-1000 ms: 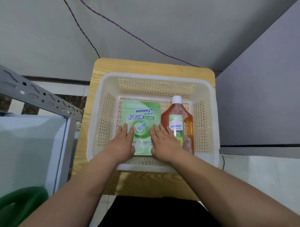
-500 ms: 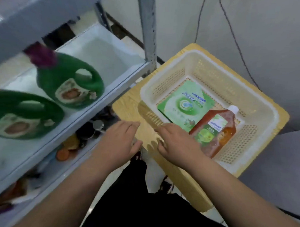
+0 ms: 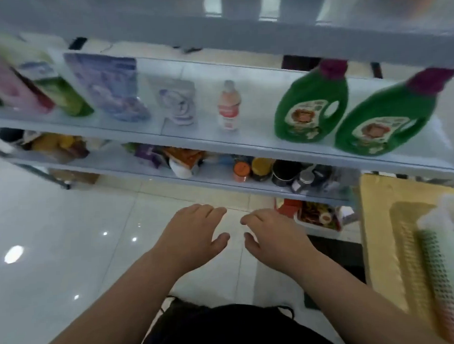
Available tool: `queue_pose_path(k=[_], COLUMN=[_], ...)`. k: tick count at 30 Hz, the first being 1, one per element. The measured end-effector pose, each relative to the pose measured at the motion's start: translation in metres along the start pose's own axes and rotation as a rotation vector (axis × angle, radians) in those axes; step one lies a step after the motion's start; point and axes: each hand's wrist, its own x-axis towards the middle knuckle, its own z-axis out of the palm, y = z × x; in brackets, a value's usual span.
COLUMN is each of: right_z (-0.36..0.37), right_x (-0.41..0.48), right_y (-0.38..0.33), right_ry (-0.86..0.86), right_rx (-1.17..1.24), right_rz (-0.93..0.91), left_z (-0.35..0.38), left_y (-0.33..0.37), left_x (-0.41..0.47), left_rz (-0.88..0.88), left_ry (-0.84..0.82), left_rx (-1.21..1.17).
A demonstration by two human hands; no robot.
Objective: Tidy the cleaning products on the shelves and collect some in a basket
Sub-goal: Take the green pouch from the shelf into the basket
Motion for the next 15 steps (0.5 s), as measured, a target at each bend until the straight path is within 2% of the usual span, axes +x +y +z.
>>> queue_pose_path(k=[7, 15], right_z=[0.04, 0.068], right_x=[0.12, 0.231], right_y=[-0.191, -0.334], right_ry=[-0.098, -0.209], right_rx=[-0.065, -0.073], right_rz=[-0.227, -0.376], left_z=[-0.014, -0.024], left_y=[-0.194, -0.333], left_x=[-0.128, -0.2], left_rz=[-0.271, -0.502], left_ry=[0.042, 0.108], left_rx=[-0.037, -0.146])
